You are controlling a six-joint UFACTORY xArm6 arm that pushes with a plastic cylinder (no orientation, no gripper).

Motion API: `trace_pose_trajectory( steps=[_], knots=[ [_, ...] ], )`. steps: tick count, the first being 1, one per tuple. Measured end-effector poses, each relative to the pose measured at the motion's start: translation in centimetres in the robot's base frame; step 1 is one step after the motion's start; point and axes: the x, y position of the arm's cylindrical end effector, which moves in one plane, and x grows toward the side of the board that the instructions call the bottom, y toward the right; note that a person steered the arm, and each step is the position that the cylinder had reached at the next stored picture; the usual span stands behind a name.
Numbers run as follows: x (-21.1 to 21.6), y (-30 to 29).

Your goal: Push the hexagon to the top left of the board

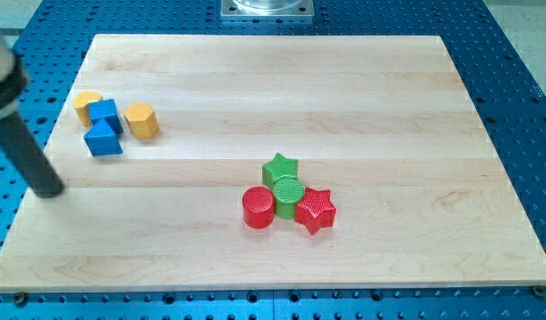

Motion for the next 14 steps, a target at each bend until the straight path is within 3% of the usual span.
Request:
trace_pose_trajectory(
  steps=[2,3,4,5,6,8,9,10,12,13,14],
  knots=[
    [-8.5,-1.3],
    [-15.3,-1.5],
    [-13.7,3.5],
    [-7.4,3.9],
    [-5.0,6.0],
    [-5.7,5.5],
    [-3.4,3.5],
    [2.6,7.7],
    [-2.2,11.0],
    [-4.5,15.5],
    [-6.9,13.9]
  ],
)
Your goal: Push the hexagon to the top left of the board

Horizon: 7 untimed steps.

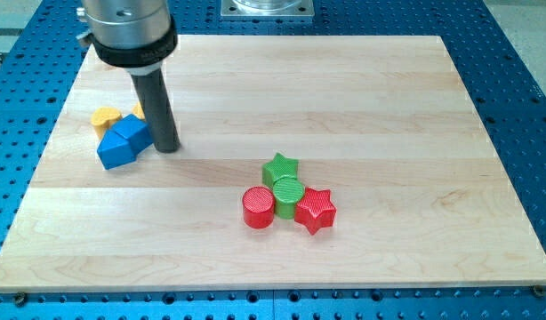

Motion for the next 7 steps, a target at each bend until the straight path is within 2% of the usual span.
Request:
trace_pose_trajectory(
  steps=[1,3,4,5,6,7],
  knots=[
    [-0.5,-1.8],
    [-8.8,-1.3],
    [-9.0,3.4],
    [-10.4,1.3],
    [-14.0,-3.6],
    [-12.4,-1.4]
  ],
)
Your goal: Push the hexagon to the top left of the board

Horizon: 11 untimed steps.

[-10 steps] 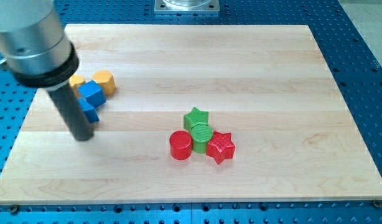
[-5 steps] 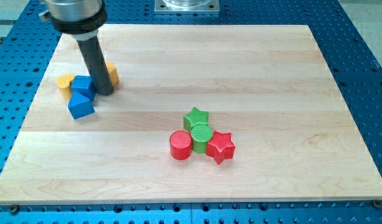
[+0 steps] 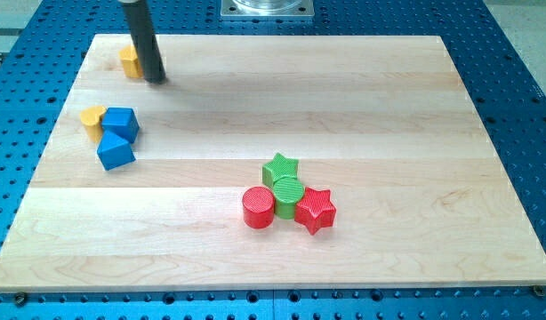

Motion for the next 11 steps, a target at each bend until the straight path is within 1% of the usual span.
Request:
trace_pose_trajectory(
  steps=[1,2,3,4,5,6,7,8,10,11],
  knots=[
    [1.3,0.6],
    [-2.8,-1.4],
    [-3.1,-7.0],
    [-0.8,-7.2],
    [-2.1,-11.1],
    [-5.7,-9.3],
    [-4.9,-9.0],
    [-2.1,-8.8],
    [-1.7,-6.8],
    [-1.3,-6.8]
  ],
)
